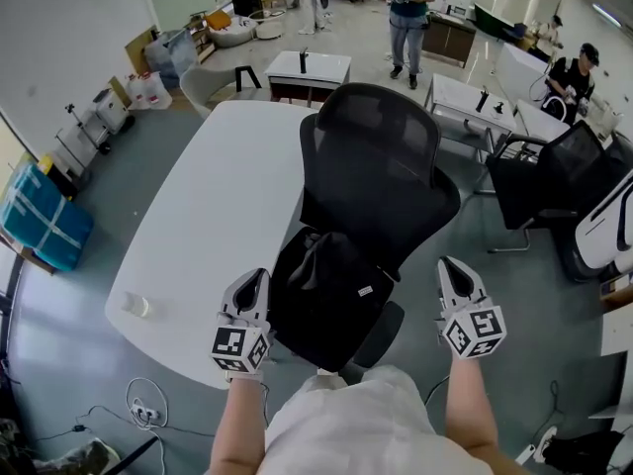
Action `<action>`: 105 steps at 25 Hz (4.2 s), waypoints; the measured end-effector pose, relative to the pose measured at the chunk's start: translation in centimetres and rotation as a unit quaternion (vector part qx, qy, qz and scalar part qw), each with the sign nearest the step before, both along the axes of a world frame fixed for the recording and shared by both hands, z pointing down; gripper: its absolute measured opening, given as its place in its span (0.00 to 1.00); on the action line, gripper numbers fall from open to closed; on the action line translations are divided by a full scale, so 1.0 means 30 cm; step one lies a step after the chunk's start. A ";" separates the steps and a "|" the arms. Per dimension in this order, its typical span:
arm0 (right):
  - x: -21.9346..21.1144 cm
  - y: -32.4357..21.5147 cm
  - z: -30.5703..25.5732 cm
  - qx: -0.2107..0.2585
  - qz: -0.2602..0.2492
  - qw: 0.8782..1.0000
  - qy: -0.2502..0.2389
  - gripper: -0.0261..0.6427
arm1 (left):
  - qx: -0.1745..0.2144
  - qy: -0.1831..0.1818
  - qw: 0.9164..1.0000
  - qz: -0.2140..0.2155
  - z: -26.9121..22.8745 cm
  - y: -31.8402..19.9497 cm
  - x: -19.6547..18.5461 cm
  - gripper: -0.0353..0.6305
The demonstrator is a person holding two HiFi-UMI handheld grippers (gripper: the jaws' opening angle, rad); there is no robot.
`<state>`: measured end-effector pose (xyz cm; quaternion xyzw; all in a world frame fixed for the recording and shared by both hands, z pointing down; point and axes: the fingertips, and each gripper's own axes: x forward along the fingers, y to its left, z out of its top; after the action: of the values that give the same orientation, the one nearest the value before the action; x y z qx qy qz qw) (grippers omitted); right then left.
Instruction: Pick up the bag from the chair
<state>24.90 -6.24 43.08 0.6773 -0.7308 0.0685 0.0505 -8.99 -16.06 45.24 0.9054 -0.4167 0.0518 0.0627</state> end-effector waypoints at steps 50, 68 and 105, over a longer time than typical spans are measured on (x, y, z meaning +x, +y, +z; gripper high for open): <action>-0.401 -0.611 0.783 -0.209 -0.390 0.896 0.031 0.45 | -0.199 -0.103 0.974 -0.007 0.720 -0.207 0.300 0.53; -0.464 -0.648 0.949 -0.255 -0.413 0.873 0.056 0.46 | -0.251 -0.159 0.954 0.039 0.911 -0.254 0.378 0.56; -0.481 -0.536 0.963 -0.294 -0.387 0.870 0.081 0.13 | -0.279 -0.142 0.950 0.018 0.896 -0.155 0.439 0.18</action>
<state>10.46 -22.32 71.97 0.2972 -0.8738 0.2003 0.3286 4.17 -20.71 72.11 0.8425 -0.3740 0.2947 0.2521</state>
